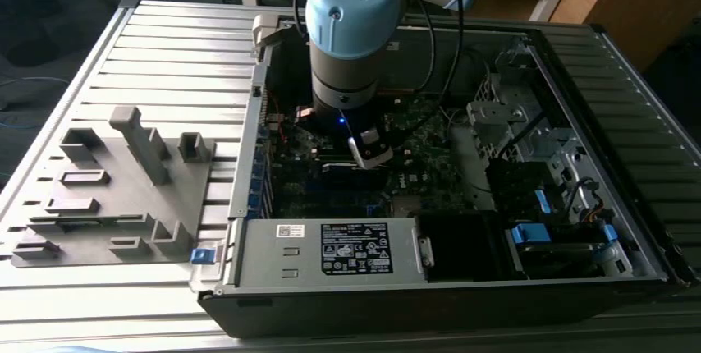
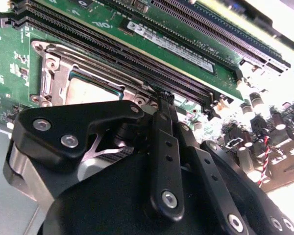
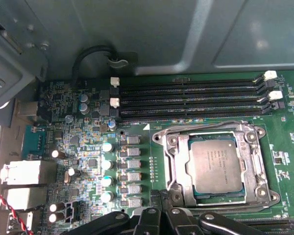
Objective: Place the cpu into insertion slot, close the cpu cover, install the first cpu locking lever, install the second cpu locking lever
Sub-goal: 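Install the second cpu locking lever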
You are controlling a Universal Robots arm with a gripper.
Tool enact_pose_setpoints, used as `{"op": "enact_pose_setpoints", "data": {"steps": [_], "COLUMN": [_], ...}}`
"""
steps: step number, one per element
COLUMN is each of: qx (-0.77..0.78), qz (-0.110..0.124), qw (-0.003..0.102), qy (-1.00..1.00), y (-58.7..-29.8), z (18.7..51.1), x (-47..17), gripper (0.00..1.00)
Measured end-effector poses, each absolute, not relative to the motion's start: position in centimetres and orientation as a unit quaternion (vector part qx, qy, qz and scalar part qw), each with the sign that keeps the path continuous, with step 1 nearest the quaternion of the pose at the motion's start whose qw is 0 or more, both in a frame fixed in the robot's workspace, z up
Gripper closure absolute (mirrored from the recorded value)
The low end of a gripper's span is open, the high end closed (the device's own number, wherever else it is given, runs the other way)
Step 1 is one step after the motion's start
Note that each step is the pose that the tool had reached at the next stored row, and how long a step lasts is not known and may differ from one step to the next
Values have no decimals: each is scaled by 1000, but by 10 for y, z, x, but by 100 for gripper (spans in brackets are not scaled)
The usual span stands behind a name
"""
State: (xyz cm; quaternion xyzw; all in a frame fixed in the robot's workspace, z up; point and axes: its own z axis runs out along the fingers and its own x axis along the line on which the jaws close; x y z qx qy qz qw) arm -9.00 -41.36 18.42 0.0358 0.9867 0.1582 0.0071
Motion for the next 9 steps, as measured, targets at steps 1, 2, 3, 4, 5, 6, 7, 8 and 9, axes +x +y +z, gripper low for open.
{"op": "enact_pose_setpoints", "data": {"steps": [1, 2, 3, 4, 5, 6, 7, 8, 9], "qx": [36, 36, 36, 36, 36, 36, 36, 36, 36], "qz": [158, 158, 158, 158, 158, 158, 158, 158, 158], "qw": [7, 7, 7, 7, 7, 7, 7, 7, 7], "qy": [987, 987, 987, 987, 987, 987, 987, 987, 987], "y": [-414, -414, -414, -414, -414, -414, -414, -414, -414], "z": [184, 184, 184, 184, 184, 184, 184, 184, 184], "x": [-90, -90, -90, -90, -90, -90, -90, -90, -90], "gripper": [89, 89, 89, 89, 89, 89, 89, 89, 89]}}
